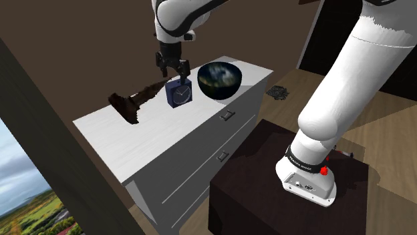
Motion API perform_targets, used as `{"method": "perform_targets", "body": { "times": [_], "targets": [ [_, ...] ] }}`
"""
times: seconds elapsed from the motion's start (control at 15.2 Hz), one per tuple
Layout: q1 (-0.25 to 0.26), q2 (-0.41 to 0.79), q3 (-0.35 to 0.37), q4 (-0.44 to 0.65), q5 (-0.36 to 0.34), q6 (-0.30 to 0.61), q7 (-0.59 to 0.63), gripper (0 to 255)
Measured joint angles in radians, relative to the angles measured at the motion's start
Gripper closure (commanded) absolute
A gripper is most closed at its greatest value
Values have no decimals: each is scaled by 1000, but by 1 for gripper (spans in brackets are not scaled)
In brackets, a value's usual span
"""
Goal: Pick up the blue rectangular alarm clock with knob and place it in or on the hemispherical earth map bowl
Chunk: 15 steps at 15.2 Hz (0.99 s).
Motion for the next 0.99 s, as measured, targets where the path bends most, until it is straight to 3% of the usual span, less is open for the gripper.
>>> {"method": "perform_targets", "body": {
  "times": [0.33,0.4,0.73,0.99],
  "targets": [
    [-1,12,-1,13,-6,-1,0,0],
    [-1,6,-2,6,-5,5,0,255],
    [-1,-23,0,-32,-12,59,-2,255],
    [12,-55,8,-64,-1,32,17,255]
  ]
}}
